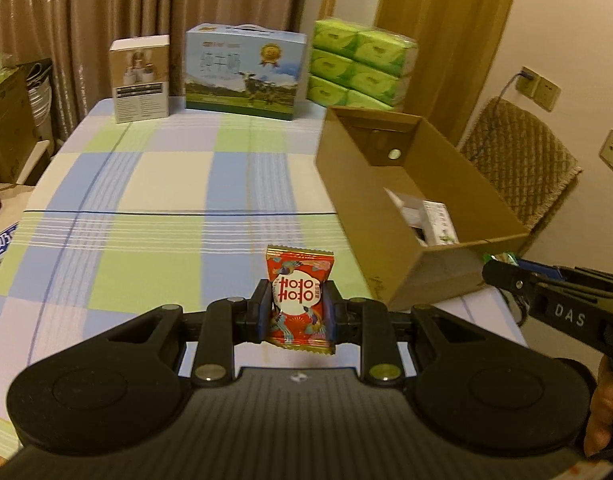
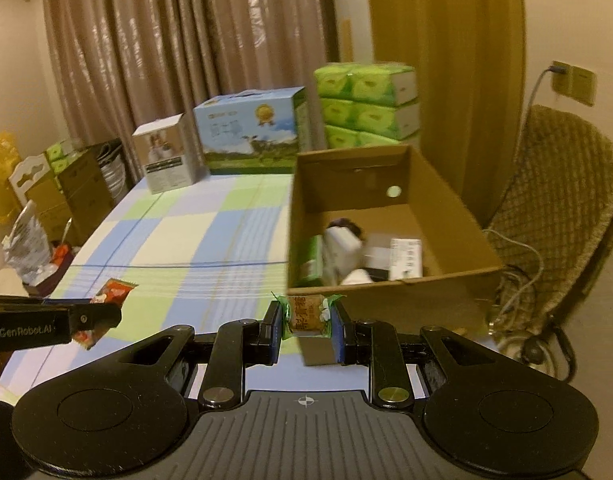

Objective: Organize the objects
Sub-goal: 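Carry both candies over the cardboard box with both grippers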

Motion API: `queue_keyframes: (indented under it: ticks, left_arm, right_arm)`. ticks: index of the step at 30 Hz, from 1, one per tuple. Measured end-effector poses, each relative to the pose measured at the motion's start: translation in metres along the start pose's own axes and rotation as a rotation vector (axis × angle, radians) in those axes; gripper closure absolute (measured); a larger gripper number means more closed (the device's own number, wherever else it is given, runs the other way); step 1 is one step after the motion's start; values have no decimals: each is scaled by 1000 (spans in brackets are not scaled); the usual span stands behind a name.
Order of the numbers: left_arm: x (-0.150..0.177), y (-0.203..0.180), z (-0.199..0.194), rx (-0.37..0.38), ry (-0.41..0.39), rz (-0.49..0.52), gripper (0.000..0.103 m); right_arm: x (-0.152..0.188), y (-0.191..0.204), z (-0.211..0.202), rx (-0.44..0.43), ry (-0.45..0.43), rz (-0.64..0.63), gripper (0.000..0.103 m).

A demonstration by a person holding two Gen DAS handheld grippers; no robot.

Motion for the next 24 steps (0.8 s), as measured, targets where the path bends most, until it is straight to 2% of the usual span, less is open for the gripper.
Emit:
queue_keyframes:
  ticks: [11,24]
  left_arm:
    - [9,-60,4,91,21,49,81]
    - [8,-87,15,116,34,85,81]
  right_arm:
    - [0,-51,-20,74,-7,45,81]
    - [1,-73,-21,86,-8,79,81]
Point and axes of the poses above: each gripper's, at about its wrist camera, not at the fingertips, and z roughly the way its jaws point, y to its left, x to its underside, the point moved 4 cm from there along z, roughly the way its jaws point, and after that the axes turned 3 degrees about -y, right-handed, at the moved point
